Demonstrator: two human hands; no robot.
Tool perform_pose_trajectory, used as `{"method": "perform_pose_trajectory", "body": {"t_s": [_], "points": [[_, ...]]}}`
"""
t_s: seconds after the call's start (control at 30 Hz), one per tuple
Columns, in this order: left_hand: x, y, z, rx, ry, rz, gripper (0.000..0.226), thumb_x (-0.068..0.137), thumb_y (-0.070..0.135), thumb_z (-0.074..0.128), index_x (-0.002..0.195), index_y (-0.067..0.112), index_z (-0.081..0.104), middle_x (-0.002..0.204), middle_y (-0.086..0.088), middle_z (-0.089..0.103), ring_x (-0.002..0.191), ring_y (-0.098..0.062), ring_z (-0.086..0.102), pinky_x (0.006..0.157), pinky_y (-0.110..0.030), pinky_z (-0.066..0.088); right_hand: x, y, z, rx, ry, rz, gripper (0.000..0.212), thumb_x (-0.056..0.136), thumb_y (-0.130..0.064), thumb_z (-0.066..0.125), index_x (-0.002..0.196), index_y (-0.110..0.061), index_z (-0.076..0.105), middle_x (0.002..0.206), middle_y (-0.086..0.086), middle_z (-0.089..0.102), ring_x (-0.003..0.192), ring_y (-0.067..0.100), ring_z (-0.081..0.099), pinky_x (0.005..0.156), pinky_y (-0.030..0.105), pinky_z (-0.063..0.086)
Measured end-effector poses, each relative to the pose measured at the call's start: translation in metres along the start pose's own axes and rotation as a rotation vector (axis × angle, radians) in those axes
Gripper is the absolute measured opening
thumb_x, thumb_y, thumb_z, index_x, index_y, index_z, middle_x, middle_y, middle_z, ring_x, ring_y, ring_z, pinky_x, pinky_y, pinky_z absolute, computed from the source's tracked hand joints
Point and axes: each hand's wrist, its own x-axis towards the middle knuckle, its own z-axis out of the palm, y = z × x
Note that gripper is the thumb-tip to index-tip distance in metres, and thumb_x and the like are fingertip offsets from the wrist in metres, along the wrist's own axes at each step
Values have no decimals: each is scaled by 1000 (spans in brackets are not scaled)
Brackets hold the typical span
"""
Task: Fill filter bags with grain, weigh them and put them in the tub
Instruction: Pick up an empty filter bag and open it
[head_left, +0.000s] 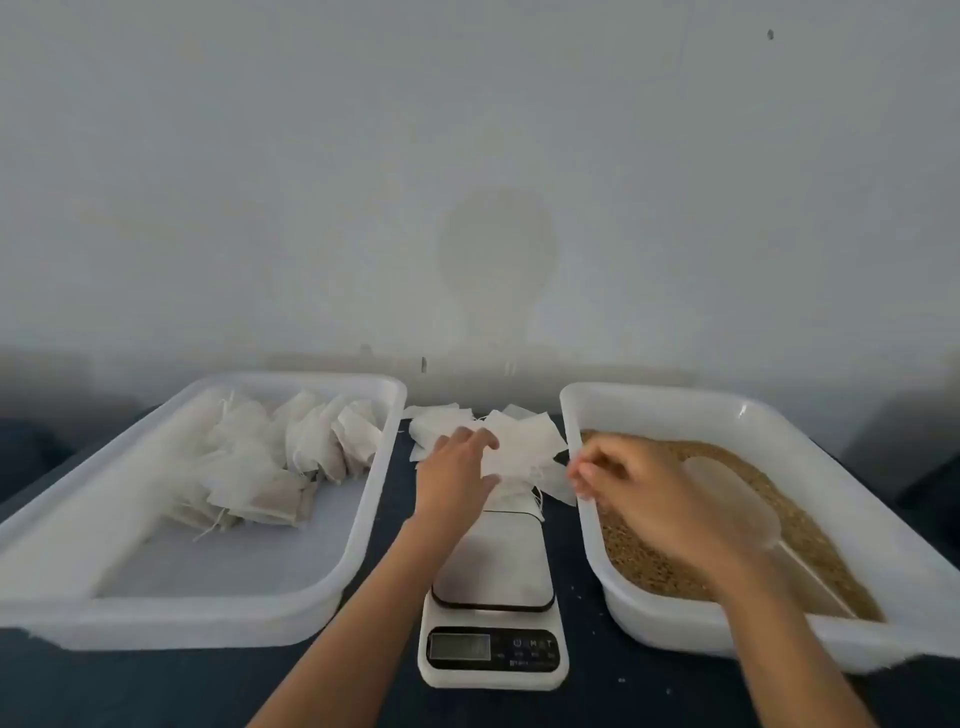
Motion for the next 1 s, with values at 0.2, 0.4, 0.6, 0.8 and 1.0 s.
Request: {"method": "perform_pose_trajectory", "body": {"t_s": [0.2, 0.4, 0.6, 0.8, 1.0], "points": [[13, -14, 31, 162, -110, -56, 37, 88, 30, 62, 123, 28, 52, 126, 7, 52, 113, -18, 47, 84, -27, 39, 70, 21, 45, -286, -70, 68, 22, 91, -10, 42, 86, -20, 61, 94, -7, 60, 82, 10, 56, 65, 23, 41], [26, -21, 42, 157, 19, -49, 19, 89, 34, 60, 107, 29, 62, 113, 11, 58, 101, -14, 53, 67, -23, 35, 93, 40, 51, -365, -165, 34, 24, 90, -6, 42, 96, -12, 63, 106, 0, 61, 94, 17, 57, 81, 27, 46], [38, -20, 40, 39, 16, -116, 14, 92, 21, 56, 99, 20, 68, 100, 4, 68, 90, -16, 61, 68, -24, 39, 110, 51, 51, -496, -281, 11, 28, 90, -8, 49, 117, -14, 53, 120, 5, 50, 108, 20, 50, 89, 30, 42], [38, -14, 25, -7, 62, -130, 24, 94, 10, 47, 100, 18, 68, 86, 5, 62, 76, -15, 51, 70, -29, 45, 122, 49, 50, -462, -260, -28, 47, 88, -7, 58, 131, -18, 42, 134, 3, 43, 122, 20, 42, 96, 32, 40], [35, 27, -22, -417, 259, -89, 14, 96, 23, 51, 86, 18, 58, 80, 4, 64, 73, -14, 53, 57, -19, 31, 116, 37, 20, -115, -41, -153, 23, 87, -29, 65, 105, -15, 64, 99, -2, 63, 84, 9, 56, 76, 25, 40]]}}
